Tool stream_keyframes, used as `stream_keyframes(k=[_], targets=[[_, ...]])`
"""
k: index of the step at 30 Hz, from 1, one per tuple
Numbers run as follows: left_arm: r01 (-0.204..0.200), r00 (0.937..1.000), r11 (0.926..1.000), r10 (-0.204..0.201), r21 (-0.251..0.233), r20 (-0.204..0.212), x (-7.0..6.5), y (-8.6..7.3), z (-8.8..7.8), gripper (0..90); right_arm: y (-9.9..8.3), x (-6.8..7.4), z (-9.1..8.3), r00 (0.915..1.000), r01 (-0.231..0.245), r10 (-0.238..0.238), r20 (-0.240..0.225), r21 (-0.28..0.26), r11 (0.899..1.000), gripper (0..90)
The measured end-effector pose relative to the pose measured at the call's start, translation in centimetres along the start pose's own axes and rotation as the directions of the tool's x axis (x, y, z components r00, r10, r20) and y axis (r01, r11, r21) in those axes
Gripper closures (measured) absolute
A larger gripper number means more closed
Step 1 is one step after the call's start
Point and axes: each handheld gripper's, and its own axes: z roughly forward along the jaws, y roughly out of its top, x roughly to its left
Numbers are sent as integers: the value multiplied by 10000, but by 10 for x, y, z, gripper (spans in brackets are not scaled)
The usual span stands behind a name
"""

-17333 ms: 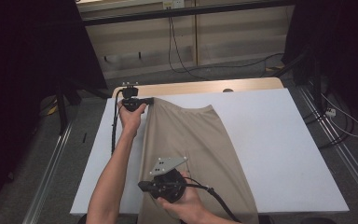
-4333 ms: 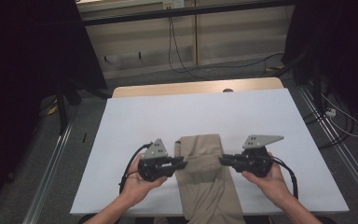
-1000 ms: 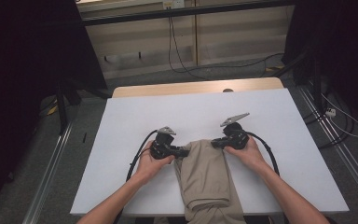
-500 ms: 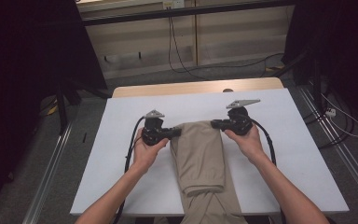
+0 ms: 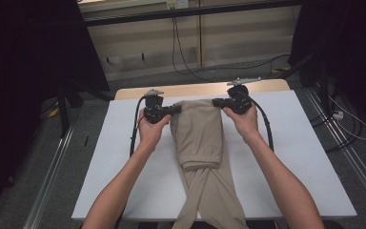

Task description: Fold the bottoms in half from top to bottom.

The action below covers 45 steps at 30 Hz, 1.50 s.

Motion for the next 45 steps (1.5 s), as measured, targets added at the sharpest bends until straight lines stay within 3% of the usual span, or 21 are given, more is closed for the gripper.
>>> stream_keyframes(k=[5,10,17,19,21,23,25,28,30,34,37,41,43,45], targets=[[-17,10000,9991,17,-423,13,0,27,8,818,27,-10,-3,9989,-1,14,466,-264,9997,858],[-1,10000,9985,-4,-552,-92,7,53,20,819,51,-18,-4,9962,-27,76,868,-561,9984,858],[210,9995,9977,-225,-646,-232,23,70,39,815,78,-29,13,9910,-95,171,1328,-577,9983,854],[231,9978,9981,-266,-570,-610,26,67,43,759,81,-31,19,9890,36,24,1482,-400,9992,777],[613,9955,9969,-646,-491,-686,30,60,45,573,79,-33,23,9777,39,30,2098,-327,9995,555],[552,9948,9985,-554,-45,-854,32,52,44,464,74,-36,25,9738,-145,156,2270,-66,9999,497],[635,9949,9980,-632,13,-784,32,42,40,325,65,-35,22,9782,-142,128,2071,49,9999,454],[292,9975,9992,-273,283,-652,26,23,29,294,46,-26,11,9898,-141,135,1422,38,9999,435],[233,9986,9993,-218,304,-480,21,9,19,263,29,-13,3,9941,235,-260,1049,253,9994,430],[-253,9992,9981,271,555,-308,1,-23,-9,254,-14,20,-19,9970,763,-769,60,665,9949,462],[-717,9966,9931,752,927,-349,-18,-51,-35,248,-52,46,-42,9926,1076,-1019,-663,885,9902,519],[-1123,9934,9830,1077,1453,392,-44,-93,-65,302,-104,77,-61,9816,1562,-1333,-1366,1739,9723,575],[-1497,9870,9724,1362,1790,859,-58,-109,-78,323,-128,90,-67,9769,1578,-1214,-1758,2109,9647,619],[-1659,9814,9669,1426,1939,1285,-70,-125,-89,352,-145,105,-71,9674,1896,-1387,-2120,2430,9513,631]])
